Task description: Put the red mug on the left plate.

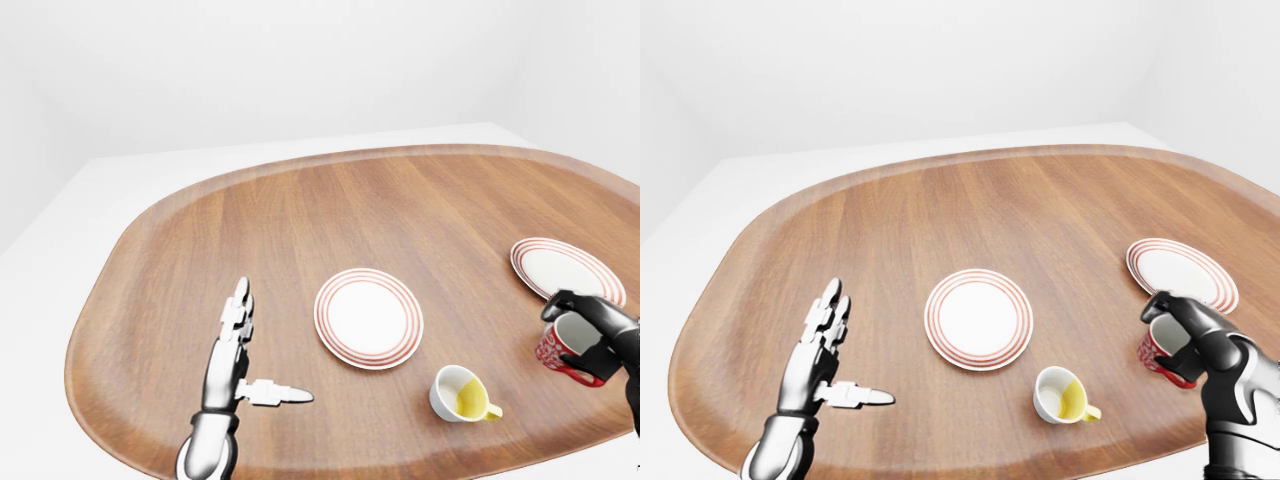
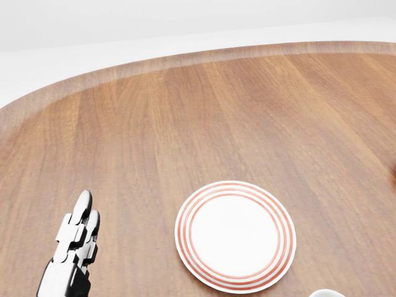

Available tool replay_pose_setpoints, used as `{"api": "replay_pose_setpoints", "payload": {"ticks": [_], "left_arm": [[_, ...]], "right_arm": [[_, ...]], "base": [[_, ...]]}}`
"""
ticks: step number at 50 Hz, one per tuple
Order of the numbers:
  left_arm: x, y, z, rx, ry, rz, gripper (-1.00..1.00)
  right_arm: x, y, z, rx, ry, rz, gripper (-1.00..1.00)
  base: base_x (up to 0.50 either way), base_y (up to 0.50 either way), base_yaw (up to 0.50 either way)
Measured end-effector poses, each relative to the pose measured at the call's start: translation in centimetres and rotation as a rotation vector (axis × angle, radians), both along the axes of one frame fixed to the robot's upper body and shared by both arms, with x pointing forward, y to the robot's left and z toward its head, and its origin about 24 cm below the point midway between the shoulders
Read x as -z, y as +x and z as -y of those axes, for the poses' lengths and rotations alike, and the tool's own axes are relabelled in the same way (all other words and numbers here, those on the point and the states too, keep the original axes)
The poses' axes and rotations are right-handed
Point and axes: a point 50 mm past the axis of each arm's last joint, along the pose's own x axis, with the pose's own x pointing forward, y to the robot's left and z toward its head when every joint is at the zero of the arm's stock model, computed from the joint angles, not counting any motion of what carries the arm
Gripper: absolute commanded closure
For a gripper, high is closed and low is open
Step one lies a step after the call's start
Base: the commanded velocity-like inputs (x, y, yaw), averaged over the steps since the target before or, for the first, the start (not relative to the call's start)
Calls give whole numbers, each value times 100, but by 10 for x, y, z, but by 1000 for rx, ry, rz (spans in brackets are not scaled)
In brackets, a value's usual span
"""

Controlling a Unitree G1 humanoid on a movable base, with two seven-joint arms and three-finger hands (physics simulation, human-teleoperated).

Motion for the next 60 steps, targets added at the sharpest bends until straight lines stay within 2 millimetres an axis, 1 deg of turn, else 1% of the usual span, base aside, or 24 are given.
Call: {"api": "replay_pose_setpoints", "payload": {"ticks": [4, 7, 11, 15, 18, 21, 25, 29, 33, 37, 41, 44, 47, 51, 55, 60], "left_arm": [[0, 0, -1, -1, -2, -1, -100], [0, 0, -1, -2, -3, -2, -100], [1, 0, -1, -3, -5, -3, -100], [1, 0, -2, -5, -7, -5, -100], [1, 0, -2, -6, -8, -7, -100], [2, -1, -3, -7, -11, -9, -100], [3, -1, -3, -6, -13, -12, -100], [3, -1, -4, -6, -15, -15, -100], [4, -1, -4, -6, -17, -17, -100], [4, -1, -4, -7, -19, -18, -100], [4, 0, -4, -7, -20, -19, -100], [4, 0, -4, -7, -21, -18, -100], [4, 1, -4, -6, -20, -17, -100], [5, 1, -4, -5, -21, -19, -100], [5, 1, -5, -4, -24, -20, -100], [5, 1, -6, -3, -28, -22, -100]], "right_arm": [[-34, 27, -16, -89, -90, 69, 100], [-55, 48, -30, -144, -144, 125, 100], [-77, 76, -51, -206, -182, 198, 100], [-95, 105, -73, -253, -190, 277, 100], [-103, 128, -91, -281, -177, 337, 100], [-108, 149, -111, -301, -158, 389, 100], [-106, 176, -144, -326, -131, 436, 100], [-99, 193, -181, -367, -120, 457, 100], [-91, 202, -219, -424, -125, 461, 100], [-81, 204, -253, -486, -130, 452, 100], [-69, 202, -281, -542, -132, 437, 100], [-59, 199, -297, -577, -130, 421, 100], [-51, 196, -310, -602, -126, 406, 100], [-43, 192, -320, -625, -119, 389, 100], [-35, 189, -327, -638, -111, 373, 100], [-24, 184, -330, -645, -99, 347, 100]], "base": [[0, 0, 0], [0, 0, 0], [0, 0, 0], [0, 0, 0], [0, 0, 0], [0, 0, 0], [0, 0, 0], [0, 0, 0], [0, 0, 0], [0, 0, 0], [0, 0, 0], [0, 0, 0], [0, 0, 0], [0, 0, 0], [0, 0, 0], [0, 0, 0]]}}
